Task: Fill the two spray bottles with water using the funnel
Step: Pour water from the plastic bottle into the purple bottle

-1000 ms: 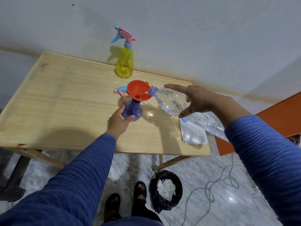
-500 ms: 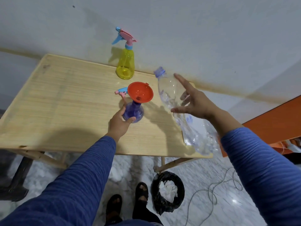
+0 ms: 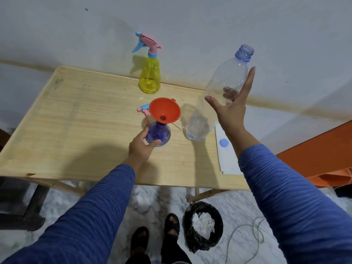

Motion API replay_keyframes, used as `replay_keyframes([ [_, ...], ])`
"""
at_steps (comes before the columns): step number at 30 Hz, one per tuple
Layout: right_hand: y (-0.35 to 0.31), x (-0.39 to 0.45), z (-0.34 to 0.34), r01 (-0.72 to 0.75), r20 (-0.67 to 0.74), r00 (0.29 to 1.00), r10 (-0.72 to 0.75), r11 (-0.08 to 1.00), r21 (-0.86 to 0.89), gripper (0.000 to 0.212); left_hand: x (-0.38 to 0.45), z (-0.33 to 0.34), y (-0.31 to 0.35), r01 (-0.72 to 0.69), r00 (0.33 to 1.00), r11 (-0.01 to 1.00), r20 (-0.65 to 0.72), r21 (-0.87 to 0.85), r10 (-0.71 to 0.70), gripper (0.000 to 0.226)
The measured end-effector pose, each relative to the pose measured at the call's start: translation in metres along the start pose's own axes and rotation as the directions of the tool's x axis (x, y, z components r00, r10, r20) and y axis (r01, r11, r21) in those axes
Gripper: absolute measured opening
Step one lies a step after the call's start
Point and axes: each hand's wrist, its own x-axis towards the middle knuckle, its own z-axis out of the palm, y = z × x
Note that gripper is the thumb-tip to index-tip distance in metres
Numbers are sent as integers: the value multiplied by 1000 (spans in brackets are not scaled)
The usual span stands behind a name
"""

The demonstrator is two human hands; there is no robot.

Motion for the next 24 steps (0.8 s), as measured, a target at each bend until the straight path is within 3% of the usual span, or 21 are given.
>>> replay_keyframes([
  [13, -6, -20, 14, -104, -30, 994, 105, 994, 29, 119, 0, 0, -2, -20, 1000, 1000, 16, 8, 19, 72],
  [16, -13, -37, 19, -121, -138, 983, 118, 993, -13, 111, -2, -1, -1, -43, 999, 999, 12, 19, 42, 71],
  [19, -21, -66, 29, -124, -280, 952, 123, 992, 14, 87, -2, 0, 1, -34, 999, 999, 4, 27, 34, 71],
  [21, -23, -85, 38, -77, -239, 968, 82, 997, 31, 73, -2, 0, 1, -29, 1000, 999, 6, 35, 29, 71],
  [24, -17, -98, 52, -42, -45, 998, 44, 998, 35, 66, -1, 0, 1, -21, 1000, 999, 0, 44, 21, 71],
])
